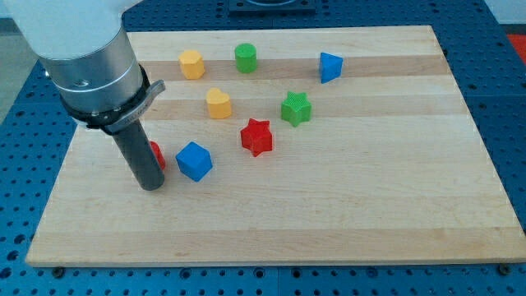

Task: Slide the red circle parallel to the red star

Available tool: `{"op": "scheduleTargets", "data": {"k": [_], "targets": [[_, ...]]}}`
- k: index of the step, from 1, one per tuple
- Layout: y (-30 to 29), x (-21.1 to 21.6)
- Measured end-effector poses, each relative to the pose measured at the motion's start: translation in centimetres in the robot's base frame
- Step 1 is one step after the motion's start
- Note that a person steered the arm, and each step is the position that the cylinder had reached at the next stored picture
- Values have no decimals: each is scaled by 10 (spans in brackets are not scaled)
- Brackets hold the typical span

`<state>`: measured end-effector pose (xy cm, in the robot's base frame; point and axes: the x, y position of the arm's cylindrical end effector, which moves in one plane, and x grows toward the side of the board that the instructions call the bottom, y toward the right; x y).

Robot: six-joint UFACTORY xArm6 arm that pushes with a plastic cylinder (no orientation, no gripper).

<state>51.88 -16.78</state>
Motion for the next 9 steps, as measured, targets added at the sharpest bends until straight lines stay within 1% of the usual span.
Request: {"op": "scheduleTargets", "data": {"k": [3,6,8,9], "targets": [[-30,-1],[-19,-1],[-17,-11],[-17,-25]]}}
